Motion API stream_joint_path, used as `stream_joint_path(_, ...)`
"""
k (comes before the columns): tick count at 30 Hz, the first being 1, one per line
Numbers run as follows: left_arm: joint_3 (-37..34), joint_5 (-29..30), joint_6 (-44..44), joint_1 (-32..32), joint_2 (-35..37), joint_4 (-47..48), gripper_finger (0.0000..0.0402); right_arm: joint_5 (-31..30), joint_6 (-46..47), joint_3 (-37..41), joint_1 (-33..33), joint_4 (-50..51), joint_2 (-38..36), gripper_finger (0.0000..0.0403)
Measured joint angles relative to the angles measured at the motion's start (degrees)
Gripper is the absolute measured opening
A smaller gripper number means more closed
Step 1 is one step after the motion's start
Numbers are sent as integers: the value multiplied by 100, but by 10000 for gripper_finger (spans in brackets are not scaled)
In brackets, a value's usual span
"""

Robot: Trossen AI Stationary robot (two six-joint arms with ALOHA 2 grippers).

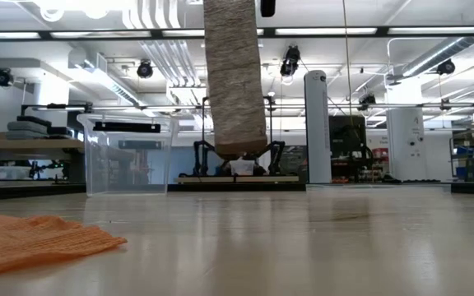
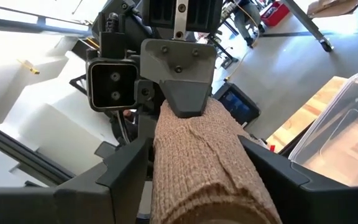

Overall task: Roll bandage
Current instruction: Roll the brown bandage

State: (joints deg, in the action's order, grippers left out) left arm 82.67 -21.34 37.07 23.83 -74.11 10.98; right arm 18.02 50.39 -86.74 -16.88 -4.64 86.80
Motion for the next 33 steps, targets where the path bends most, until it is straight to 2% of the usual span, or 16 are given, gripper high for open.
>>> stream_joint_path(12,0,-10,146,-2,2,2,100,-5,-62,0,-2,-11,0,179)
stream_joint_path(15,0,-11,33,-2,2,4,111,-7,-157,0,-2,-14,0,166)
stream_joint_path(21,0,-2,-714,-1,2,29,162,-2,-666,0,-2,-29,0,157)
stream_joint_path(28,0,42,-2005,7,50,199,235,0,-1146,-9,2,-50,0,151)
stream_joint_path(33,0,-300,-2753,7,142,403,271,-76,-1648,-11,2,-27,0,147)
